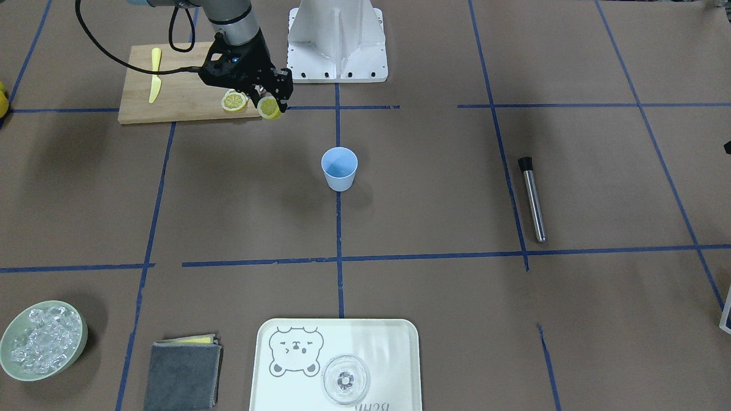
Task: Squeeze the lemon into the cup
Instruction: 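Carry the lemon slice over the blue cup and release it inside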
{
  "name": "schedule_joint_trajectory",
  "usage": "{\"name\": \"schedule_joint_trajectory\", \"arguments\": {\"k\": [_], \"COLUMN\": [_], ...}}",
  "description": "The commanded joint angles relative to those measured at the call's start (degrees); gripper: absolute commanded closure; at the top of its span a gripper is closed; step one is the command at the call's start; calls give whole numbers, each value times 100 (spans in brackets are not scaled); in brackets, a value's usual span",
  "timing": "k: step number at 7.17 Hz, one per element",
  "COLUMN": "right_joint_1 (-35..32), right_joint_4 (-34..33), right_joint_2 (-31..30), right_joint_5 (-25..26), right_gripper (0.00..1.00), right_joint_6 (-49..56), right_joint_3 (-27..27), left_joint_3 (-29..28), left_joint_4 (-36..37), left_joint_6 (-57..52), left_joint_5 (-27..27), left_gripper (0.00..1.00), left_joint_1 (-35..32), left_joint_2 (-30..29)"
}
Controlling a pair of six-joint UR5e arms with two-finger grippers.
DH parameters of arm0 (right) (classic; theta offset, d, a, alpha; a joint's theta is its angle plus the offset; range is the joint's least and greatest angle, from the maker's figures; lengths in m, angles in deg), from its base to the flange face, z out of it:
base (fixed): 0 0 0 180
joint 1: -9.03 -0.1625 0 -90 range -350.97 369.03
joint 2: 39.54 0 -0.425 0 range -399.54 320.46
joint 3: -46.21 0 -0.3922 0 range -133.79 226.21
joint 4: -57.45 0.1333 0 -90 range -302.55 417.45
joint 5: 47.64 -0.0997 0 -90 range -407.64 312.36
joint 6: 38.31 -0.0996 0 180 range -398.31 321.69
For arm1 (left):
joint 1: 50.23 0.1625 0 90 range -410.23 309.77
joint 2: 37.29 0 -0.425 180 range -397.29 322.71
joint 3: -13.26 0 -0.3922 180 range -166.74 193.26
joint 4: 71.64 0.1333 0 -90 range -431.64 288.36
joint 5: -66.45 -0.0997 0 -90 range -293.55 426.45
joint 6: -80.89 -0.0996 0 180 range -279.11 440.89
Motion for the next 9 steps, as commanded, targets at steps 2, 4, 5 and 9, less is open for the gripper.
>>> {"name": "schedule_joint_trajectory", "arguments": {"k": [2, 4, 5, 9], "right_joint_1": [-307, -501, -563, -590], "right_joint_4": [-87, -52, -52, -34], "right_joint_2": [795, 1244, 1577, 2406], "right_joint_5": [130, 130, 130, 147], "right_gripper": [37, 36, 36, 34], "right_joint_6": [6, 23, 23, -3], "right_joint_3": [-598, -1090, -1328, -2436], "left_joint_3": [91, 100, 108, 135], "left_joint_4": [0, 0, 0, 0], "left_joint_6": [2, 11, 11, 11], "left_joint_5": [43, 35, 35, 43], "left_gripper": [0, 0, 0, 0], "left_joint_1": [0, 9, 9, 9], "left_joint_2": [95, 95, 95, 95]}}
